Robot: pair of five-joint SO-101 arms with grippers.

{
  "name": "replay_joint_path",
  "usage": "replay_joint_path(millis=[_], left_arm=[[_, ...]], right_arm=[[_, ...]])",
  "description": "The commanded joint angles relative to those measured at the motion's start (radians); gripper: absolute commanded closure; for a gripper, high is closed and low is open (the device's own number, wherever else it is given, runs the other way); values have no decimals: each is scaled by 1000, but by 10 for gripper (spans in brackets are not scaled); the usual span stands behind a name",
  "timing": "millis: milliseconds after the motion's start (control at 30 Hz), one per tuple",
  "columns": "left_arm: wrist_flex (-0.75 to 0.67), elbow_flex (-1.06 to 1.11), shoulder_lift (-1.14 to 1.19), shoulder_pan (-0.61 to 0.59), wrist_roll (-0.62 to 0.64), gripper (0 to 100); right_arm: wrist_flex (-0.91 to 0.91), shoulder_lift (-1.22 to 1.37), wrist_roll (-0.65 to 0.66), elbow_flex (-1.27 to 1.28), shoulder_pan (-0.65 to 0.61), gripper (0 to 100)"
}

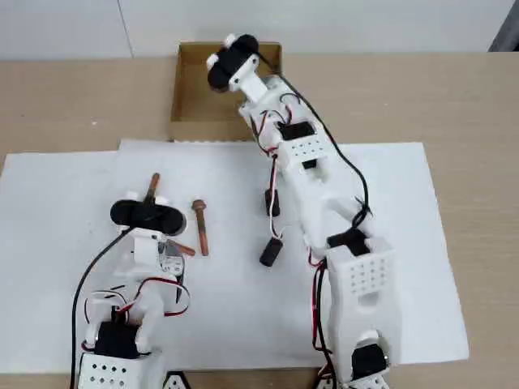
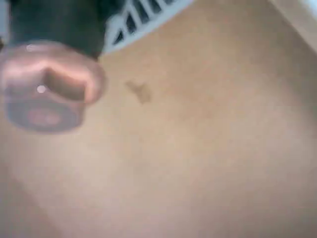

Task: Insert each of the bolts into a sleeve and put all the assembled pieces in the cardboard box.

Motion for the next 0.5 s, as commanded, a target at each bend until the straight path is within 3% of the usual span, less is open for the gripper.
replay_joint_path(millis=[0,133,300,467], left_arm=[[-12,-5,-11,-3,0,994],[-12,-5,-11,-3,0,994],[-12,-5,-11,-3,0,994],[-12,-5,-11,-3,0,994]], right_arm=[[2,1,15,-101,-5,913],[4,5,14,-101,-5,849],[13,-1,14,-103,-5,887],[153,-73,12,-106,-7,946]])
